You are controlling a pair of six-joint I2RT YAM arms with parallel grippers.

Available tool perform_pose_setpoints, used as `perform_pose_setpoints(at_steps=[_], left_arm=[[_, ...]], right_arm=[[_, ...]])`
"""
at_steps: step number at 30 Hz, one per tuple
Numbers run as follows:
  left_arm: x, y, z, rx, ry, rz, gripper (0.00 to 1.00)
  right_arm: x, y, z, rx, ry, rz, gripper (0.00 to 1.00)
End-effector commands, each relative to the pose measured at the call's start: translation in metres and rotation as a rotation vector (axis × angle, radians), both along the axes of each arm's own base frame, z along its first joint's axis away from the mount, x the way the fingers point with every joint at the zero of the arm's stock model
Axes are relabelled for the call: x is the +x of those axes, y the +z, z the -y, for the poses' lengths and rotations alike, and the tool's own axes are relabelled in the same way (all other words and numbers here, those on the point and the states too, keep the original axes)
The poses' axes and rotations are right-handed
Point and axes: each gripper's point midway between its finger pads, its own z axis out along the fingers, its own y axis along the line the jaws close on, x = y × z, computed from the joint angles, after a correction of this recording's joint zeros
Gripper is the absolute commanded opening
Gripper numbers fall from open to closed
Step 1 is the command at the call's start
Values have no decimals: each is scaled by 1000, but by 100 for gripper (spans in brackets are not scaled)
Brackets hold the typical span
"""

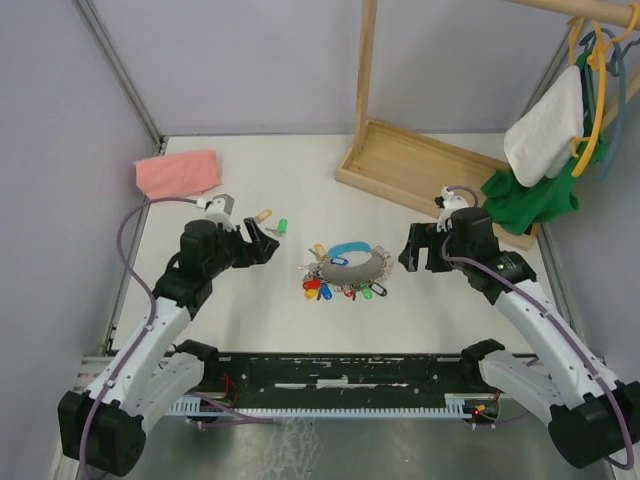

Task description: Put the keys on the keyring

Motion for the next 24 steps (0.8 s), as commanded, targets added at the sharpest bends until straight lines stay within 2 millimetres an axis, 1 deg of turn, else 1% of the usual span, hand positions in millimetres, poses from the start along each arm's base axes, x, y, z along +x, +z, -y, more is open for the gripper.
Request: perform_pose_setpoints(at_steps=[1,3,4,6,9,13,14,17,21,24], left_arm=[[3,-9,32,-82,-37,-46,84],[4,-16,43,-71,-58,-60,83],[4,-25,50,-59,-71,-82,82],[6,-34,62,-49,-98,-108,80],[10,-48,76,-28,-121,-136,77],[18,-64,91,18,-140,-165,74],[20,-70,96,33,-149,-176,71],[24,-84,103,58,-158,-206,66],[25,-101,110,82,-171,-239,59],[24,-114,109,108,-173,-266,55]], right_arm=[[9,-13,-25,117,15,-51,97],[12,-26,-30,129,13,-94,95],[13,-33,-31,129,15,-111,94],[16,-47,-33,124,7,-146,91],[23,-61,-37,126,8,-164,87],[30,-79,-47,138,31,-196,74],[30,-86,-50,141,41,-210,69],[28,-101,-54,144,59,-238,61],[26,-115,-61,157,79,-259,51],[22,-127,-66,162,92,-282,47]])
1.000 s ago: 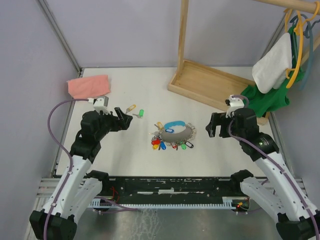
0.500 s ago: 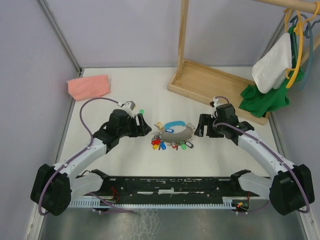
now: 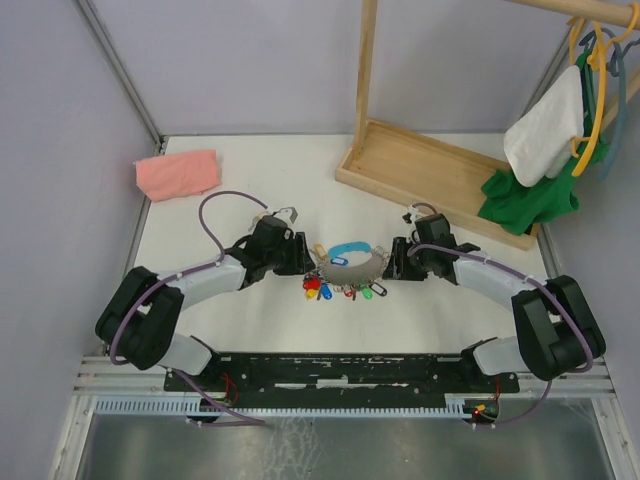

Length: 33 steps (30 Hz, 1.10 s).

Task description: Put the keys on the keyring

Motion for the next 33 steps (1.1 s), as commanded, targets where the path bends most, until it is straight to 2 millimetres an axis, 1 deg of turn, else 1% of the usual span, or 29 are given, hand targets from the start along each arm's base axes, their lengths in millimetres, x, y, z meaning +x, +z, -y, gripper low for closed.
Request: perform_pose_setpoints(at_steps=[1,4,8,11,15,17,20,23,25,27,28,31,33], left_arm=[[18,7,11,-16,10,48,54],[12,-6,12,-2,4,15,52],[3,-16,16,-5,-11,-11,47],[-3,-22,17,-12,-8,-29,46],[-12,-28,16,-16,-8,-44,44],[-17,-29,16,-24,-6,-48,44],[-23,-29,17,-43,-7,-48,43],[-26,-24,16,-64,2,-31,43],[-26,-16,13,-80,15,3,43],[-26,-9,8,-84,30,37,46],[-25,-4,6,-89,35,58,47],[-21,17,4,-108,30,141,52],[-17,34,4,-132,21,208,56]], right_arm=[[8,-2,-16,58,32,43,47],[7,-11,-20,62,41,38,47],[9,-17,-27,74,60,43,46],[11,-17,-34,90,79,62,44],[10,-14,-41,108,114,81,40],[10,-11,-44,113,138,98,37],[9,-6,-47,112,161,117,27],[9,3,-48,109,178,142,19],[8,7,-46,91,191,153,10],[9,13,-46,68,212,167,3],[8,17,-46,58,228,175,1],[7,32,-49,22,284,204,1],[6,42,-50,-6,323,221,1]])
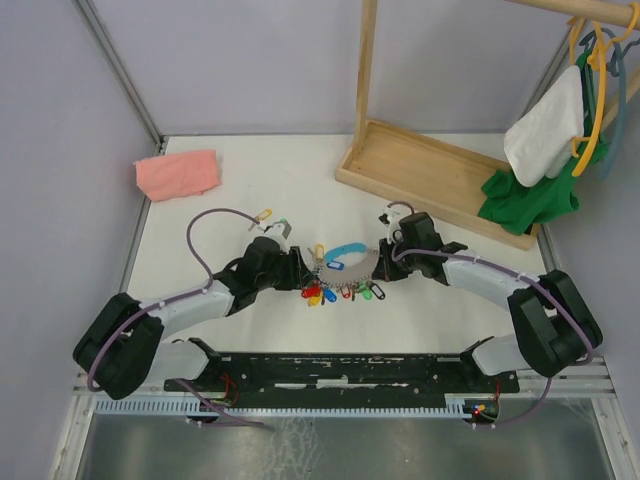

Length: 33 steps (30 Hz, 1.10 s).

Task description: Put the keys on the keyring

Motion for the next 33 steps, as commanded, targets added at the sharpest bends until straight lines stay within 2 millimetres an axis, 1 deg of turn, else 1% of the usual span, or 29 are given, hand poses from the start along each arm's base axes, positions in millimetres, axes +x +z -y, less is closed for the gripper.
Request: perform_pose_setpoints(at_steps=[1,5,8,10,12,15,16,19,21,26,30,33], left_arm=[[19,50,6,-82,8,196,57],[23,84,16,-163,-53,346,64],[24,104,24,-213,-105,449,69],[23,113,30,-240,-149,505,72],[22,119,38,-262,-203,551,77],[20,124,51,-284,-285,594,81],[18,129,55,-305,-312,621,82],[15,132,63,-347,-362,661,84],[14,130,67,-368,-379,668,85],[5,122,80,-449,-431,617,88],[-1,119,85,-511,-440,570,92],[-5,116,88,-525,-452,547,94]], right_arm=[[13,48,-11,-35,105,139,1],[9,71,-12,-89,193,171,1],[7,90,-15,-123,265,194,1],[7,104,-18,-138,302,218,1],[5,114,-22,-146,335,237,1],[0,124,-28,-157,388,251,1],[0,128,-30,-161,400,257,1],[0,137,-38,-172,433,267,1],[-1,139,-43,-182,447,271,1],[-1,137,-51,-211,467,277,1],[-3,133,-57,-230,484,279,1],[-3,132,-61,-231,491,283,1]])
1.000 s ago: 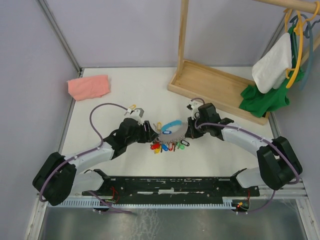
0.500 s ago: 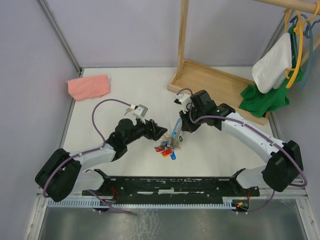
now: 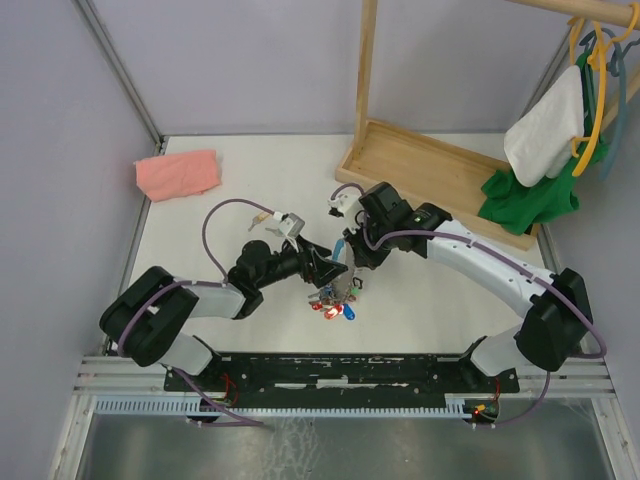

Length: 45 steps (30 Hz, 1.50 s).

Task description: Put the keys on the keyring

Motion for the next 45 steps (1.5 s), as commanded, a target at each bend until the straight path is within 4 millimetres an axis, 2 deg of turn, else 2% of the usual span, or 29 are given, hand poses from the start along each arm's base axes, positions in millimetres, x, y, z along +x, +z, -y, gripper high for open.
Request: perform_pose_setpoints(at_steps=[1,10,21,27,31,33,36,40,45], left_arm=[[-11,22,10,-96,-65,31,95],[-2,0,12,-73,-21,-26,97],[-20,6,25,-109,-124,19,90],[-16,-4,27,-78,-125,45,78],[-17,-7,22,-53,-118,89,57],[-19,-7,20,-43,-118,115,50],[-20,-6,18,-23,-121,148,40],[-18,-7,15,31,-124,195,28],[-16,-1,9,99,-111,272,25]], right_arm=[[12,20,-14,31,14,70,1],[8,29,-27,77,33,76,1],[-4,25,-39,113,56,55,1],[-9,24,-42,120,70,50,1],[-11,19,-34,98,65,54,1],[-10,19,-30,89,54,71,4],[-8,22,-23,81,30,103,15],[-10,40,-20,119,22,141,29],[-11,69,-10,194,14,259,44]])
